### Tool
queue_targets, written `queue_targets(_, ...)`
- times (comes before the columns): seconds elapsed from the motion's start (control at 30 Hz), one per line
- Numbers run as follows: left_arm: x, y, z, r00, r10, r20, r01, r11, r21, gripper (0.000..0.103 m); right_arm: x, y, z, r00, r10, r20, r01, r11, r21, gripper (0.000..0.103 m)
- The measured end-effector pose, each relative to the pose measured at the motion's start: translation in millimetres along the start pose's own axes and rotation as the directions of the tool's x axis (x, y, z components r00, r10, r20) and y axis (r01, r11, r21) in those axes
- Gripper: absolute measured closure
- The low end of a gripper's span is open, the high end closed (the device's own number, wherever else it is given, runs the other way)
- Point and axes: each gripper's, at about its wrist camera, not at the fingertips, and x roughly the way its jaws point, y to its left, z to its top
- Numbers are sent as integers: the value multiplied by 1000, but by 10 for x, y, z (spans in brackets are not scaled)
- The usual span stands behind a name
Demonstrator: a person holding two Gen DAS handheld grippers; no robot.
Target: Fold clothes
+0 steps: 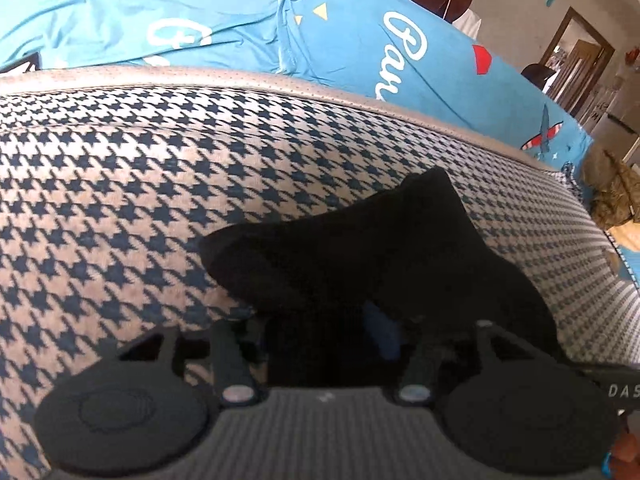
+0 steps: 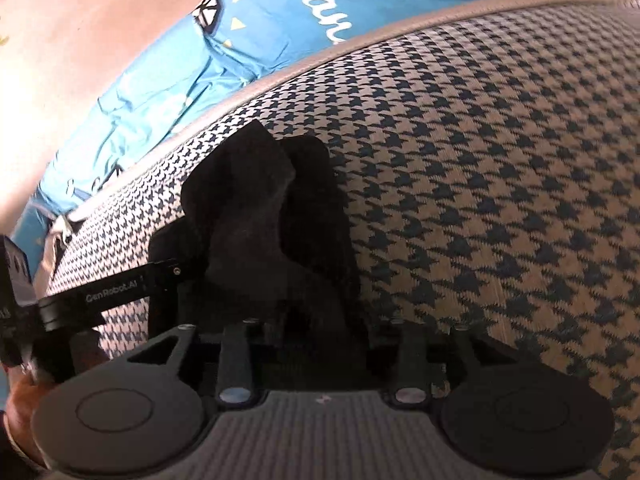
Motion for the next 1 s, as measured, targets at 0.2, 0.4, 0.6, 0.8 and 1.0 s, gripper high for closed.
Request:
queue_targets(0.2, 95, -70, 43, 1000, -24, 16, 24, 1000, 18, 42, 24, 4, -16, 1000, 14, 14, -14, 999, 43, 66)
queue_targets(0.4, 65, -185, 40, 999, -29, 38, 25, 996, 84, 80, 41, 83, -1, 1000, 6, 29, -7, 1000, 15, 80)
queue_targets(0.6, 21, -171, 10, 999, -18, 34, 15, 997, 73, 80, 50, 108, 8, 1000, -5, 29, 6, 1000, -9, 82)
queue_targets(0.8, 74, -44, 11, 999, -41, 25, 41, 999, -15, 69, 88, 67, 8, 1000, -10, 14, 10, 1000, 15, 78)
queue_targets(1.0, -13, -116, -2, 998, -31, 60, 29, 999, 36, 84, 57, 70, 18, 1000, -3, 15, 3, 1000, 10, 81)
